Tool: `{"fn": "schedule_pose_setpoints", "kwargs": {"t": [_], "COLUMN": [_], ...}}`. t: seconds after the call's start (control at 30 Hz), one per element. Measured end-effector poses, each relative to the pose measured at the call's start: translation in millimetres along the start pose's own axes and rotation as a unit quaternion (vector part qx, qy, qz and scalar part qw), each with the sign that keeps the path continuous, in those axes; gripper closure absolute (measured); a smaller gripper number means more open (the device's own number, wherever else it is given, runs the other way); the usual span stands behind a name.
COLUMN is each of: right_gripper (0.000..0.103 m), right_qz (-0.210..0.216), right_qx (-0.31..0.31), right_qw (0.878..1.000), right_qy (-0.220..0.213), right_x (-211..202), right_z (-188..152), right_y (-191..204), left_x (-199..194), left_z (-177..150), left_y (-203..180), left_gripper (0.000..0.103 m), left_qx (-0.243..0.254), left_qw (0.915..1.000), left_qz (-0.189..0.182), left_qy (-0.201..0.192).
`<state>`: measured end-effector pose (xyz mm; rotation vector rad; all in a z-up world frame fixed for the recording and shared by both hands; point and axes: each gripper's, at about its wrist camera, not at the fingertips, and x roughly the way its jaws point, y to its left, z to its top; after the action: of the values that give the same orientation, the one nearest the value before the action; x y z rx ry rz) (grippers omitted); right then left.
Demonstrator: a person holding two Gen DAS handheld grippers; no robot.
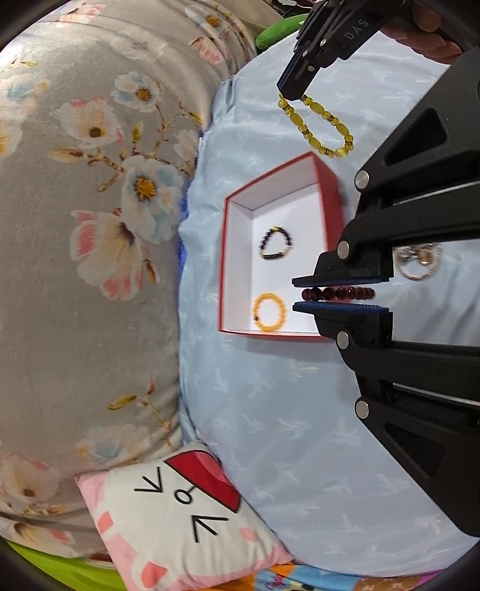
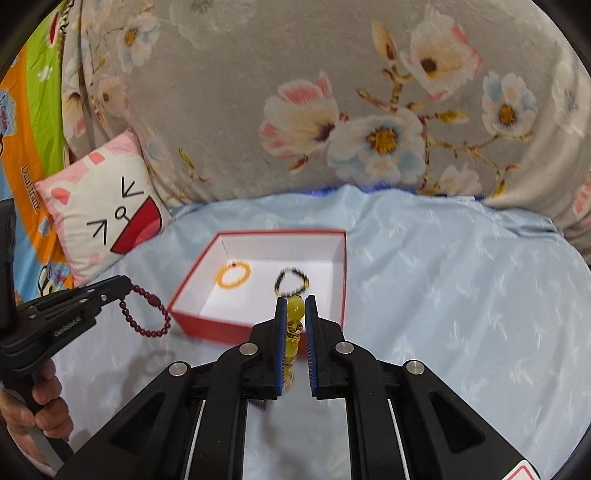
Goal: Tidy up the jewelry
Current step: 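Carry both bracelets into the red box and open both tools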
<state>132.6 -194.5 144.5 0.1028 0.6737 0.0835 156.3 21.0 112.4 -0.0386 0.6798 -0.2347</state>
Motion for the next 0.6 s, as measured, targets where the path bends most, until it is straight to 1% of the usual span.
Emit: {"fn": "schedule_pose_setpoints", "kwargs": {"t": [0.13,0.27,0.4,0.5,0.6], "right_gripper": [0.094,0.094,0.094,0.094,0.094], "right_qz": [0.017,0.026,0.036,0.029,0.022], "right_qx": [0.005,0.008,0.017,0.015,0.012], "right_qw": [1.000,1.000,0.999,0.998,0.997], "right_qy": [-0.004,0.008,0.034,0.054,0.070], "right_x": [22.9,54.4,91.0,114.6,128.7], "right_z": [28.7,38.0,34.0,21.9,12.2], "right_y": [3.2,9.1,11.5,10.7,5.3], "left_x": [25.0,58.6,89.0,108.5,120.0], "left_z": [23.4,30.3,24.8,17.1,8.8], "left_y": [1.2,3.8,2.7,1.2,2.8], "left_gripper": [0.096,0.096,0.096,0.096,0.095], "left_qx": [-0.007,-0.015,-0.017,-0.014,-0.009], "left_qw": [1.0000,0.9998,0.9993,0.9987,0.9984], "left_qz": [0.005,-0.006,-0.009,-0.003,0.007], "left_qy": [-0.003,0.014,0.034,0.049,0.055]}}
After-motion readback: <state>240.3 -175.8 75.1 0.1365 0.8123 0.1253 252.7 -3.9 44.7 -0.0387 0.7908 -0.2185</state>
